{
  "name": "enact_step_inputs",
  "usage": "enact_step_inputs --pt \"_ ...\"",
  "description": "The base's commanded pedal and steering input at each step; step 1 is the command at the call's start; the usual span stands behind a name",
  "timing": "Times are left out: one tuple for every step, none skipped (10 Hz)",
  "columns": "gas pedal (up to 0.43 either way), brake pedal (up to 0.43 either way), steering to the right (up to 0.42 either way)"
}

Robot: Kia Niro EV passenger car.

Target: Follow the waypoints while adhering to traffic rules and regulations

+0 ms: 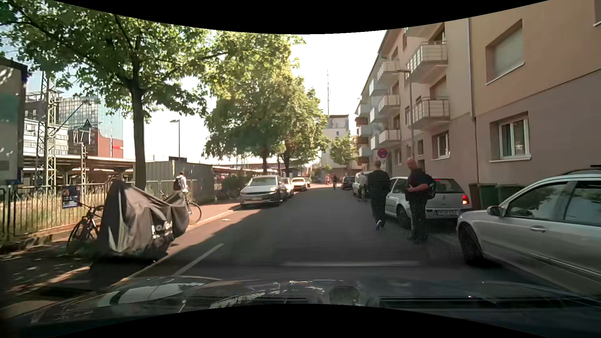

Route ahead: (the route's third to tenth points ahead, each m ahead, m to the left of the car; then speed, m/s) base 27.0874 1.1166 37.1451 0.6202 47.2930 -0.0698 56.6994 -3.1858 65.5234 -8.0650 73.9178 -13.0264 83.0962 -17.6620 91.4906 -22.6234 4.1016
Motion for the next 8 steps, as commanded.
enact_step_inputs --pt "0.000 0.220 0.004" --pt "0.000 0.195 0.004" --pt "0.000 0.183 0.004" --pt "0.000 0.140 0.002" --pt "0.000 0.006 -0.004" --pt "0.000 0.000 -0.011" --pt "0.000 0.000 -0.018" --pt "0.087 0.000 -0.023"
